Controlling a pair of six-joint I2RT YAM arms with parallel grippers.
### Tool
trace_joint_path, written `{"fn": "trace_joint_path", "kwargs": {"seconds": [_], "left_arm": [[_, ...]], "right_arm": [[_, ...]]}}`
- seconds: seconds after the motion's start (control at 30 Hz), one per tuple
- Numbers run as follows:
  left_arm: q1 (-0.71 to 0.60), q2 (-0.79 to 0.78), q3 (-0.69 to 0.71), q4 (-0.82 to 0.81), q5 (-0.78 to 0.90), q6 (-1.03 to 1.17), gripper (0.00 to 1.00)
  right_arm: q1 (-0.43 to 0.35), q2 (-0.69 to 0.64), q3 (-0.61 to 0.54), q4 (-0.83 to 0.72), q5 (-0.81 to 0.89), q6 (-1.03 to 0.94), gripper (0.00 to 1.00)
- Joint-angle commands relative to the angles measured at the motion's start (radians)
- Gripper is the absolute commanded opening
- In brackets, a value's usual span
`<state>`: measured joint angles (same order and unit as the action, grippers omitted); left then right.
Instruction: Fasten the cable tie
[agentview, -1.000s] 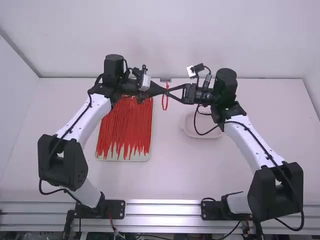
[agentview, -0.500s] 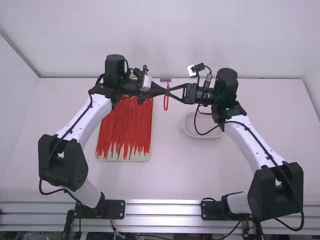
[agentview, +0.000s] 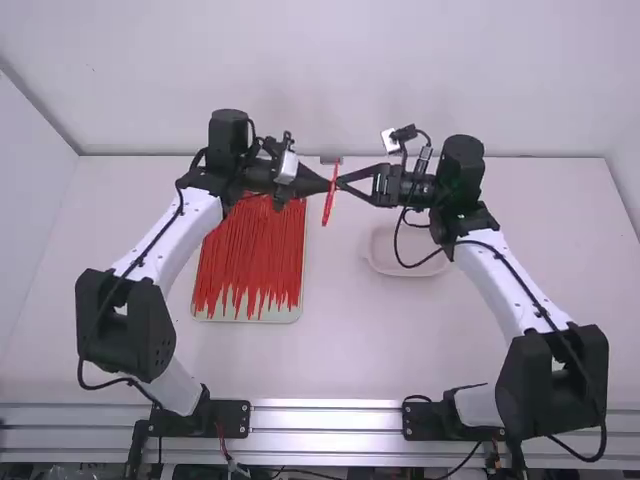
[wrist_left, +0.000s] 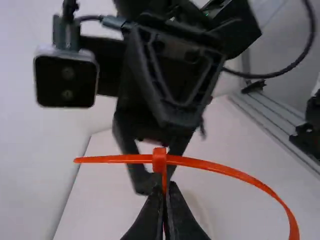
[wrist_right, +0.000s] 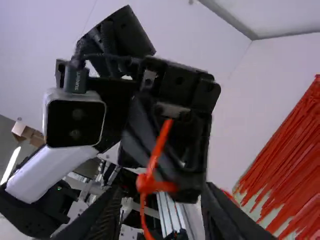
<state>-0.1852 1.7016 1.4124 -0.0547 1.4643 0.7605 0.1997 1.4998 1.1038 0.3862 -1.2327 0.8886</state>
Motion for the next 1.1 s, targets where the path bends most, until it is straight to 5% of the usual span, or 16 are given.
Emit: {"fn": "trace_joint_path", "kwargs": {"seconds": [0.0,0.33,1.07], "left_arm": [[-0.006,-0.003,-0.004,-0.001,0.09,0.015,0.02],[-0.025,-0.003,-0.013,-0.018,0.089,-0.005,0.02],[-0.032,-0.003,-0.015,-0.058,0.027,-0.005,0.02]], "right_arm": [[0.0,0.005,-0.005,0.004,-0.02,0.004,0.46],[-0.01,0.004,-0.005,0.004,-0.047,0.005,0.47],[-0.01,0.004,-0.005,0.031,-0.024,0.031,0.24]]}}
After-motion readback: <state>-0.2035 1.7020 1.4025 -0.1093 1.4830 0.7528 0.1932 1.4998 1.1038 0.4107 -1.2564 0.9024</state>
